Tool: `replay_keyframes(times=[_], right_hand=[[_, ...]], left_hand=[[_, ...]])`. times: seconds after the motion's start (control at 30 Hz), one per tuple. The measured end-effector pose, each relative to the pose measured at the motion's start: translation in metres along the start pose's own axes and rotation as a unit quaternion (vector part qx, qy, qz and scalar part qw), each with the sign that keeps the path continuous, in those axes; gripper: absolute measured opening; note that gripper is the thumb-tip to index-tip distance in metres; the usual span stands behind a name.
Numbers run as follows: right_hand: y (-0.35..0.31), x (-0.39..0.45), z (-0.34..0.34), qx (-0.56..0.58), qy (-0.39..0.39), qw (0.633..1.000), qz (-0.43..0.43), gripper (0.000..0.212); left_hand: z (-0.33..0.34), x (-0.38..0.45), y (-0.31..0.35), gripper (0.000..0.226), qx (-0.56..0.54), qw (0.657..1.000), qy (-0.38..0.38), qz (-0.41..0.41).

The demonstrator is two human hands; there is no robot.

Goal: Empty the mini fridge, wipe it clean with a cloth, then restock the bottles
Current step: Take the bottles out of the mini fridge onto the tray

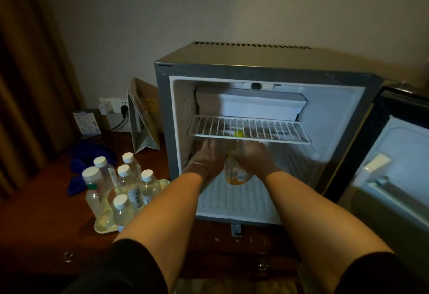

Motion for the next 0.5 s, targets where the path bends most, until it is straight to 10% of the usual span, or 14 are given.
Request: replay_keyframes(times=[0.5], right_hand=[[0.000, 0.021, 0.000, 0.064, -0.037, 0.995, -0.062, 0.072]], left_hand=[[0.008, 0.043, 0.001, 0.043, 0.084, 0.996, -0.015, 0.008]])
Point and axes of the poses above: each hand's wrist, its own x-axis towards the middle knuckle, its own z-axis out of the palm, y = z × x, the point moved 4 cm from there along x, towards the middle knuckle, and after that the axes turned 11 degrees about x, right-handed, at the moved point
